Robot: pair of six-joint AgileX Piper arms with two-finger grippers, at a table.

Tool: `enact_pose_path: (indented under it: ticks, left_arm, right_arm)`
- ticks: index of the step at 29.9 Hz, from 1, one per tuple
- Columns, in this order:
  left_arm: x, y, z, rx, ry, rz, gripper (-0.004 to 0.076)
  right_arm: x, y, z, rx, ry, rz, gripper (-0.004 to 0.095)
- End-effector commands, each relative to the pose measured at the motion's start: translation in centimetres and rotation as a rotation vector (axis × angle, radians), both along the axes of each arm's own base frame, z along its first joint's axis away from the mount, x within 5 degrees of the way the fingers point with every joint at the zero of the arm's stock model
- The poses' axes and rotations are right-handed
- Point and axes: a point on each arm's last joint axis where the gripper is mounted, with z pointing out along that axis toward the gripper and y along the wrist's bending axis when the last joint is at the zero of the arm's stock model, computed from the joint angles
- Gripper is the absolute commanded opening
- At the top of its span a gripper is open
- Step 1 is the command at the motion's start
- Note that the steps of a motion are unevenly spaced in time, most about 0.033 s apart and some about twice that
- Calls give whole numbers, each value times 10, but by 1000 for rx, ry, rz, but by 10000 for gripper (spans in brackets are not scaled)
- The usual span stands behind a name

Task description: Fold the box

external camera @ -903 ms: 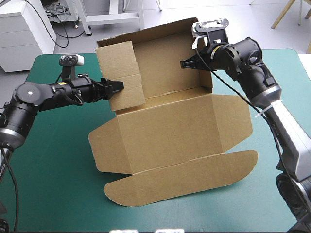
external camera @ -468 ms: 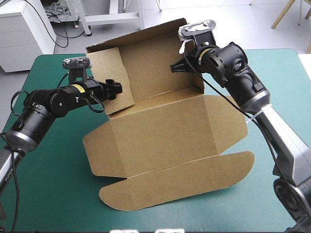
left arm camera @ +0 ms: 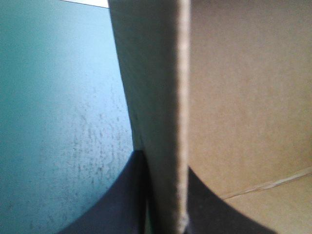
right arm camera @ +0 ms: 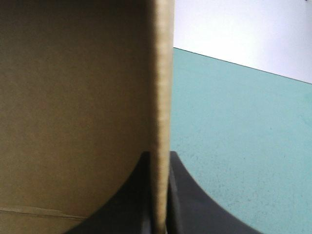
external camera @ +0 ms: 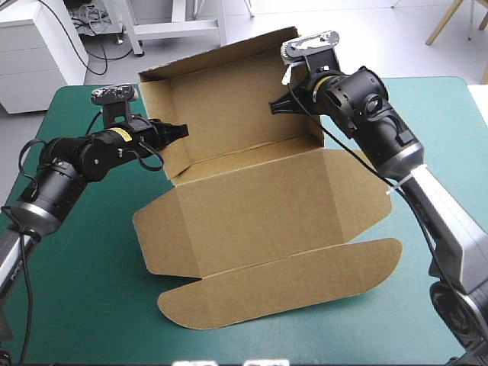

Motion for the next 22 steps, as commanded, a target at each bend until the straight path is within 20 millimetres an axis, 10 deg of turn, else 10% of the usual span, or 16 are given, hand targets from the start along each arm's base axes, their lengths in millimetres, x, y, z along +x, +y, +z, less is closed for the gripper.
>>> enact_pose_path:
  ticks: [1,12,22]
  left_arm:
    - [-6,0,28,-13,-124,-15,-10]
    - [15,-47,29,399,63,-114,-10]
    - [63,-65,-54,503,383,-93,-10]
  right_arm:
    - [-16,-7,28,59,-72,7,-18]
    - [-7,-26,-1,97,253,-48,-18]
    - [40,-41,-86,110,534,-58,-18]
